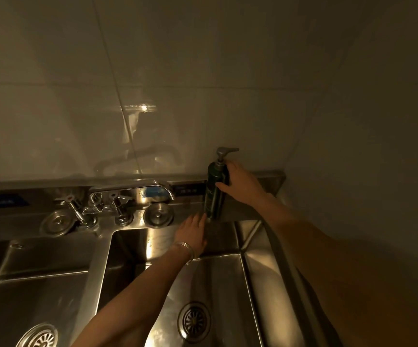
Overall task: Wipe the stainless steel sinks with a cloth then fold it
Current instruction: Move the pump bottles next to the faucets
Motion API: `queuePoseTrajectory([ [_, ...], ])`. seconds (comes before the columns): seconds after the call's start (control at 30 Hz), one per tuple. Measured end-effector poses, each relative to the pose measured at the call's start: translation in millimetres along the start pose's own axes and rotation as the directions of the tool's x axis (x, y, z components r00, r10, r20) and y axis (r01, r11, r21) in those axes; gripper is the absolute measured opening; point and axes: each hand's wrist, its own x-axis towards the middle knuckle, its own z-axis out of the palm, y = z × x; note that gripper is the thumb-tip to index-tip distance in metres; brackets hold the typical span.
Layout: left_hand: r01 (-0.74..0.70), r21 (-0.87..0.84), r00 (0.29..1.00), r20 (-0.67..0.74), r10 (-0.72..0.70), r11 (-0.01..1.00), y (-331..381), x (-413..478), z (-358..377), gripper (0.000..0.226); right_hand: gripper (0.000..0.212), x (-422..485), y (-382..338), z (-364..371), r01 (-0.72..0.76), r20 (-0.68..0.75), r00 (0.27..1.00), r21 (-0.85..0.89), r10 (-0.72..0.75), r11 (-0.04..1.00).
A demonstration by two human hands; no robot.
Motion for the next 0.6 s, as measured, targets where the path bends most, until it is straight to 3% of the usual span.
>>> queuePoseTrajectory([
  [0.17,0.031,-0.103,0.999,-0.037,-0.035,0.994,1,-3,1,0.079,0.063,-10,3,-2,-0.004,-0.032,0.999,0.216,0.011,0.976],
  [0.3,0.05,-0.27,0.998,-0.017,-0.057,0.961,2,-14,-5,0.089,0.058,-29,0,-12,0.067,-0.001,0.998,0.244,-0.069,0.967],
  [0.43,0.005,-0.529,0.997,-0.062,-0.045,0.849,0,-31,-17,0.105,0.058,-58,-19,-29,0.031,0.078,0.995,0.41,-0.069,0.912],
  [0.53,-0.019,-0.688,0.999,-0.046,-0.018,0.726,2,-51,-21,0.098,0.06,-81,-37,-37,0.003,0.153,0.985,0.439,-0.078,0.898],
  [0.6,-0.005,-0.702,1.0,-0.005,0.003,0.712,3,-67,-20,0.091,0.062,-97,-52,-39,0.021,0.179,0.979,0.404,-0.101,0.915],
])
